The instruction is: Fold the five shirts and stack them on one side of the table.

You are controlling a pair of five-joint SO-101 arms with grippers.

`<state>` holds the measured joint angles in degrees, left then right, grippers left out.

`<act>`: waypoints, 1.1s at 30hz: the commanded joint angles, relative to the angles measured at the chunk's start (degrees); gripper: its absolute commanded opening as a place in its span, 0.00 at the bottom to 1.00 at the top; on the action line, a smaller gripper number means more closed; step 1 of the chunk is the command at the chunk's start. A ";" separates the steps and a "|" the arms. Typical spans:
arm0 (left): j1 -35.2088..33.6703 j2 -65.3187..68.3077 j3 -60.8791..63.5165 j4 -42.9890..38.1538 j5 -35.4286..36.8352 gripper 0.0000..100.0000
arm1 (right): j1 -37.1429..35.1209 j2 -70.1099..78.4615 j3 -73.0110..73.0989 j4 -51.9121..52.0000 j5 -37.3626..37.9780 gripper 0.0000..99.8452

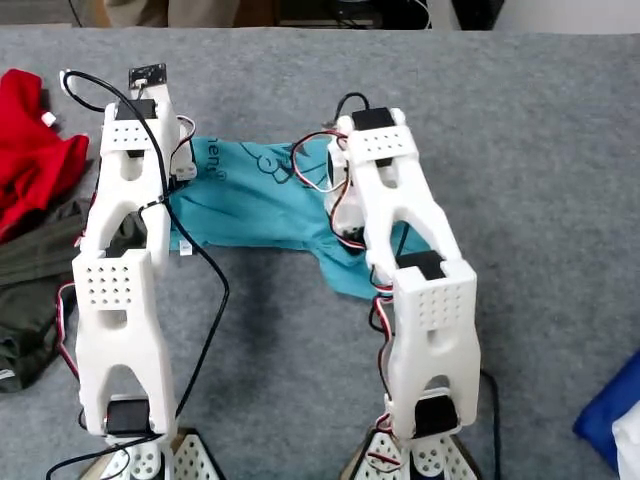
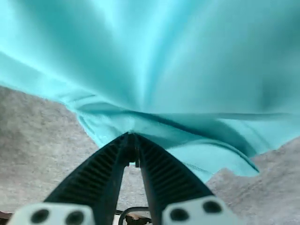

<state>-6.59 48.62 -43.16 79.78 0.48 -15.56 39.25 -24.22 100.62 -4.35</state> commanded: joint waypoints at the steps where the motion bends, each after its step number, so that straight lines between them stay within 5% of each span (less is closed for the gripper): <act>1: 0.44 -0.84 -2.11 -0.26 0.09 0.02 | -1.63 -0.22 -1.80 1.14 0.18 0.01; 26: 0.09 -0.84 -2.55 -0.18 0.00 0.02 | -4.35 -5.32 4.53 1.49 4.75 0.01; 28: 0.00 -1.36 -2.55 -0.18 0.00 0.02 | -2.42 -9.10 0.84 1.32 9.05 0.01; 33: -0.97 -1.45 -7.03 1.14 0.44 0.02 | 6.46 -13.41 -13.85 -7.30 34.64 0.01</act>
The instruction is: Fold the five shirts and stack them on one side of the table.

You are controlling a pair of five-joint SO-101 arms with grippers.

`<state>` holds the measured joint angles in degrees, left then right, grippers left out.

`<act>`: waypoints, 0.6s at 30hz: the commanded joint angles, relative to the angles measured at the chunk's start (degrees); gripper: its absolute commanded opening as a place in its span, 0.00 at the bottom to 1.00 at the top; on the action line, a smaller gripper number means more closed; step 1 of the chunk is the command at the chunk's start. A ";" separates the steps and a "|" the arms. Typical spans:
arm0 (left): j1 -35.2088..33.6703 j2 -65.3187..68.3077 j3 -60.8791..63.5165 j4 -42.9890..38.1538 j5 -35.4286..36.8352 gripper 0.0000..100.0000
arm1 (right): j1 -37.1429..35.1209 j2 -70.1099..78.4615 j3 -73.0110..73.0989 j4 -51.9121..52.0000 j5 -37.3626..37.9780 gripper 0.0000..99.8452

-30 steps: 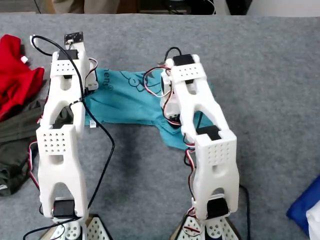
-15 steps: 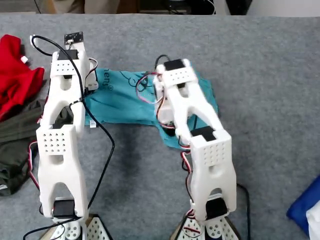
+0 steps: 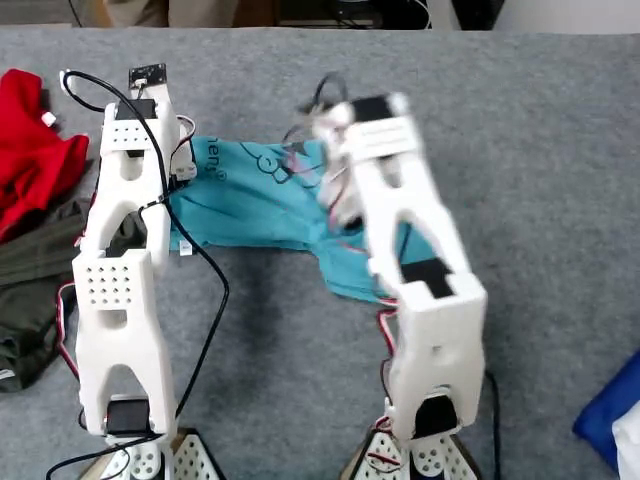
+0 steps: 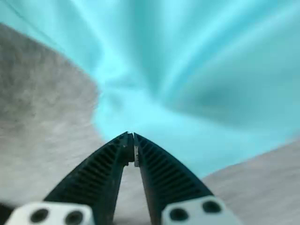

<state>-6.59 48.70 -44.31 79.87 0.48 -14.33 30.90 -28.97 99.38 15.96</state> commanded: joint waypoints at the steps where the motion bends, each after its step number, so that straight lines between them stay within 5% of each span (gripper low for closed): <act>1: -1.49 -1.54 -8.35 2.20 0.44 0.02 | 6.46 -4.35 -10.95 -10.20 17.49 0.01; 9: -3.08 -0.92 -16.97 4.31 5.19 0.02 | 6.11 13.58 -14.20 -36.31 18.11 0.01; 18: -1.67 -0.84 -5.10 4.66 6.07 0.02 | 10.07 37.23 -39.43 -37.01 12.04 0.01</act>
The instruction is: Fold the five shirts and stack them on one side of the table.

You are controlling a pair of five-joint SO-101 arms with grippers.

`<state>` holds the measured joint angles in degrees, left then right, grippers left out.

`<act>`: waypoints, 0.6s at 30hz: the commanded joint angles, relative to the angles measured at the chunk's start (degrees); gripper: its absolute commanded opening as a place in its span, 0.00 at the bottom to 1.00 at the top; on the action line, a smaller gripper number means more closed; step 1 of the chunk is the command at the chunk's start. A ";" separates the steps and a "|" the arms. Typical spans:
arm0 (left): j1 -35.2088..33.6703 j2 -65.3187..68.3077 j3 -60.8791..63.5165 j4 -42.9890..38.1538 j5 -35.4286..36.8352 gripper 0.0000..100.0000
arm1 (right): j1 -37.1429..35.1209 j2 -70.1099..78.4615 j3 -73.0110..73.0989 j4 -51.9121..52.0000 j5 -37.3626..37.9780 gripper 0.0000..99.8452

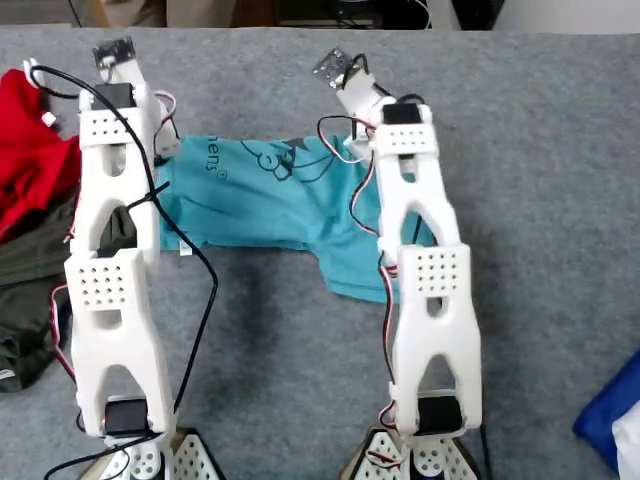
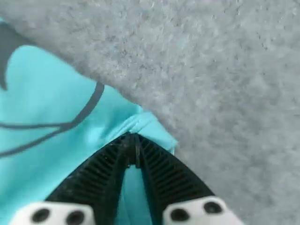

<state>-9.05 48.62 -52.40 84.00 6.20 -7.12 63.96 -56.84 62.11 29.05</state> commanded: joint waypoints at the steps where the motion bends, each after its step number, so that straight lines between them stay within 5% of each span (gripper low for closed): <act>1: 0.79 -0.75 5.19 0.53 0.35 0.02 | 3.74 6.46 -14.55 0.44 -0.88 0.01; 8: 0.79 -0.84 14.42 1.05 0.26 0.02 | 7.52 16.48 -29.67 2.46 0.70 0.01; 18: 1.05 -1.45 12.48 8.35 -4.84 0.02 | 7.52 14.64 -31.08 6.77 0.70 0.01</act>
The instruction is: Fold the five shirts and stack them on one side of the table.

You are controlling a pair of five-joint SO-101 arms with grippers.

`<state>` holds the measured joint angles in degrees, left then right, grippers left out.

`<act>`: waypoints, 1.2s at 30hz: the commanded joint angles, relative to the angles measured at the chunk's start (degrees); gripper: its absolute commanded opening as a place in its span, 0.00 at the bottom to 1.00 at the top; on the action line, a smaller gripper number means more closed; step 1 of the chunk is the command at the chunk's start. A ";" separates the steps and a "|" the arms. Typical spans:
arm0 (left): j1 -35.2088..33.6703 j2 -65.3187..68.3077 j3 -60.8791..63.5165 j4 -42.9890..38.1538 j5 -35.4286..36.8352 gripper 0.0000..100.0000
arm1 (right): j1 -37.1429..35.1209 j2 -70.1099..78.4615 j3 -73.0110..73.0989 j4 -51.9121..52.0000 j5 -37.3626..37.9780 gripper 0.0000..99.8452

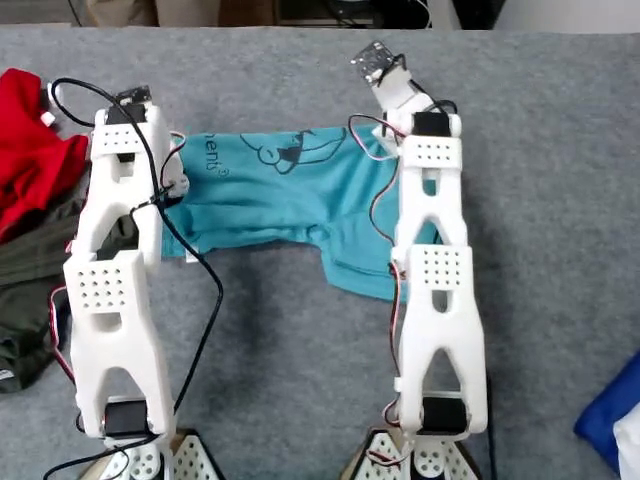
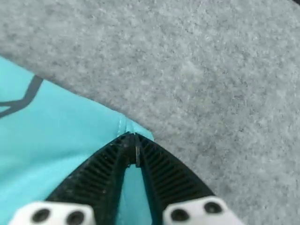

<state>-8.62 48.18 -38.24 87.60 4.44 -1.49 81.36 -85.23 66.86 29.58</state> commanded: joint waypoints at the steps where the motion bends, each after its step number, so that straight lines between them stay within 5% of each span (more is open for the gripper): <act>1: 0.62 -0.92 -3.60 6.77 -3.87 0.02 | 1.89 -3.56 -2.68 2.81 0.09 0.01; 15: 3.78 -1.01 -33.58 13.27 -3.78 0.02 | -0.22 -14.02 -10.51 12.31 0.00 0.01; 26: 11.69 -1.01 -11.78 13.19 0.79 0.02 | -1.89 -23.78 -9.98 27.08 -0.09 0.01; 36: 11.43 -0.40 2.46 13.19 -2.81 0.02 | 2.42 -7.25 -10.24 28.66 -4.40 0.01</act>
<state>2.90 48.53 -37.63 100.18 3.38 -0.44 70.64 -93.32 96.22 25.89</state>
